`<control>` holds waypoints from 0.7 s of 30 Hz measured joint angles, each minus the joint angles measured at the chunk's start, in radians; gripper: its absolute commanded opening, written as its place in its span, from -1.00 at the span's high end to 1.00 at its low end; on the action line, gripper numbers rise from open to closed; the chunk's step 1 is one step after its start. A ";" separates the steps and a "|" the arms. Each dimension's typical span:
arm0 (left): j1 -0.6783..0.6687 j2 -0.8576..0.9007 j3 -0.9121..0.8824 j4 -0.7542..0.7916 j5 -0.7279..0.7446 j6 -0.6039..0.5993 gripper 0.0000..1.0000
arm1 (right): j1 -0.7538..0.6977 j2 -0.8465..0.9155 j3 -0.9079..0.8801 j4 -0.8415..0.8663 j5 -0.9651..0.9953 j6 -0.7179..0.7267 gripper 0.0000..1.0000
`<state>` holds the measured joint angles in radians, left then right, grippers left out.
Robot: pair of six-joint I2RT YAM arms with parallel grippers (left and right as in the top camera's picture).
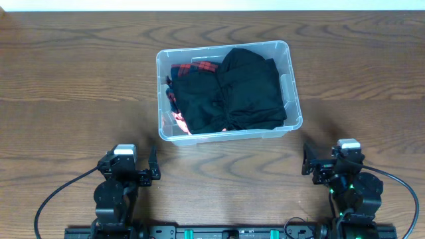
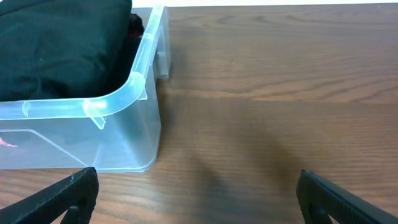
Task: Pack container
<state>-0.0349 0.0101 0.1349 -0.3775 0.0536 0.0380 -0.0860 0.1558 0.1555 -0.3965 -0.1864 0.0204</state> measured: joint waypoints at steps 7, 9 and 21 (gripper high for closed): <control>0.000 0.000 0.000 0.000 0.000 0.000 -0.96 | 0.000 0.000 -0.039 0.029 -0.017 0.000 -0.98; 0.000 0.000 0.000 0.000 0.000 0.000 -0.96 | 0.000 0.000 -0.039 0.033 -0.020 0.000 -0.98; 0.000 0.000 0.000 0.000 0.000 0.000 -0.96 | 0.000 -0.139 -0.041 0.045 -0.024 0.000 -0.99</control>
<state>-0.0349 0.0101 0.1349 -0.3775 0.0536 0.0380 -0.0860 0.0166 0.1146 -0.3511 -0.2100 0.0204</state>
